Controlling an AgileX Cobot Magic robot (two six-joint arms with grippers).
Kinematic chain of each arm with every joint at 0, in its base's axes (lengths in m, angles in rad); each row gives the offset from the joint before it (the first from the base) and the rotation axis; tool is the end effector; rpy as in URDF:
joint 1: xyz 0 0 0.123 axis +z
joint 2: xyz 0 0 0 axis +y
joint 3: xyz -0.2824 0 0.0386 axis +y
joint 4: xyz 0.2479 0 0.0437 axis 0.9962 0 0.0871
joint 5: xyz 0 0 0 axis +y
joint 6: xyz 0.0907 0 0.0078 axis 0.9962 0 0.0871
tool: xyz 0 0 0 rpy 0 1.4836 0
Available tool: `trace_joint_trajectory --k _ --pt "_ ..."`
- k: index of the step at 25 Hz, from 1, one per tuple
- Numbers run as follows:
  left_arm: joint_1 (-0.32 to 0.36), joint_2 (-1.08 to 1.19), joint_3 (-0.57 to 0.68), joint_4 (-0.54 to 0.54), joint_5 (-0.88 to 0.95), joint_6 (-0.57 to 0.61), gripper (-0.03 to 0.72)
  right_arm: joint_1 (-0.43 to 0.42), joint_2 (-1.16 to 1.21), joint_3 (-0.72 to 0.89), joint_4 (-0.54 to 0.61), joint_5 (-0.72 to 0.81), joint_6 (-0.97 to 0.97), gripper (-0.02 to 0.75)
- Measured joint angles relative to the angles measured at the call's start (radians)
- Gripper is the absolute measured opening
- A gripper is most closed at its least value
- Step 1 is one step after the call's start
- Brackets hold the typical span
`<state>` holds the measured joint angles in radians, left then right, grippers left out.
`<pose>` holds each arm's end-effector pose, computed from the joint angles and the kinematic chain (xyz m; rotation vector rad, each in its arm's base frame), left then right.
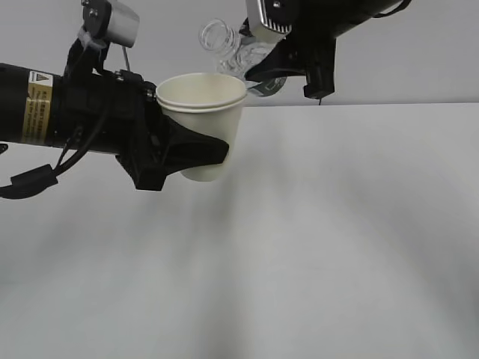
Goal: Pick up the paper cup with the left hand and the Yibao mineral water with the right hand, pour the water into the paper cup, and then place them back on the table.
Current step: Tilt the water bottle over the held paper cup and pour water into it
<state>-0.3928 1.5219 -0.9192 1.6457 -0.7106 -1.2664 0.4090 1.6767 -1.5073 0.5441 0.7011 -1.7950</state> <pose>0.2653 -0.1739 0.2645 1.1677 1.7248 -0.7494 0.3412 0.1811 0.3452 -1.8354 1.2728 -0.1302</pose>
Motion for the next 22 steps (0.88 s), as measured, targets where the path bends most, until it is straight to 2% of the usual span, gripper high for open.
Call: trace_joint_trajectory --k 10,22 --pt "-0.006 0.001 -0.028 0.009 0.028 -0.001 0.368 0.030 0.000 -0.002 -0.079 -0.078 -0.034 0.430" --pt "-0.006 0.001 -0.029 -0.017 0.040 -0.001 0.367 0.033 0.000 -0.002 -0.083 -0.129 -0.236 0.430"
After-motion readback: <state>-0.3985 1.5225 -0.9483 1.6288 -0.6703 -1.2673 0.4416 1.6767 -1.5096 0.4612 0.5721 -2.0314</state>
